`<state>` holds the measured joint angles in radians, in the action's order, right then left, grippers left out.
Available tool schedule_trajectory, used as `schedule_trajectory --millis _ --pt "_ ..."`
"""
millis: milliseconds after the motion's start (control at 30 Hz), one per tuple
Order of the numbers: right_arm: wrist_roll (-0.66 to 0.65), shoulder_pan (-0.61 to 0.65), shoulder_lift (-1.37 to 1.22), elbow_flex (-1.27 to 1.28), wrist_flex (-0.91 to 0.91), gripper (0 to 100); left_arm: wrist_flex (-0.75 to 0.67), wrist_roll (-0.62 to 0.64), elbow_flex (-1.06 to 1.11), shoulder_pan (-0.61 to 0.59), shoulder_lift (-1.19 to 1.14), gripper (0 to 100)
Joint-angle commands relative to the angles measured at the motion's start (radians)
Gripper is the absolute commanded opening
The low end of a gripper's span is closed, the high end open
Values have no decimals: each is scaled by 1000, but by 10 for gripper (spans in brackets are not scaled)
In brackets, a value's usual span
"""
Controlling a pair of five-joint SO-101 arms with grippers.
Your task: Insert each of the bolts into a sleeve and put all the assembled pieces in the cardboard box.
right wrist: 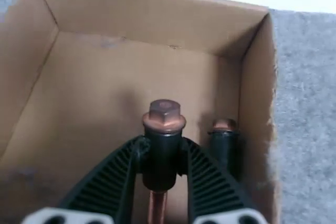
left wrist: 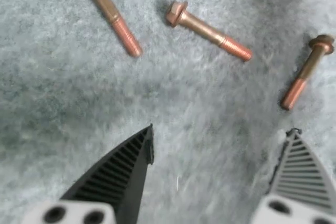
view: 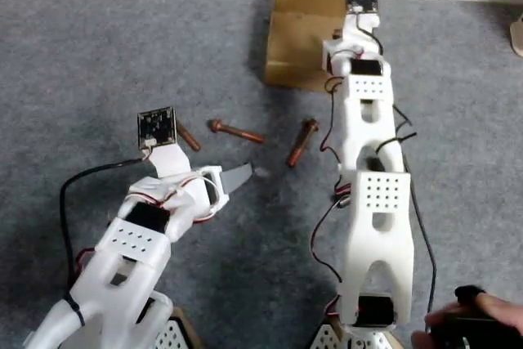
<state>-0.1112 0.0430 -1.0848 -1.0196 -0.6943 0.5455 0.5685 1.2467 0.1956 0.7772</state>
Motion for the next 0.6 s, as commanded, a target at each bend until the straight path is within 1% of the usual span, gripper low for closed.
schedule_trajectory --millis 0,167,233,333,567 --pt "12 7 27 -62 -2 5 -34 -8 -7 -4 13 358" --pt "11 10 30 -70 -91 12 -34 -8 -7 -4 13 358" --pt "11 10 38 -76 -110 39 -34 -8 -7 -4 13 358" --pt "12 8 48 -133 -170 106 -34 -8 -7 -4 13 358" --pt "12 8 56 -346 -349 112 -34 -8 -5 -4 13 358"
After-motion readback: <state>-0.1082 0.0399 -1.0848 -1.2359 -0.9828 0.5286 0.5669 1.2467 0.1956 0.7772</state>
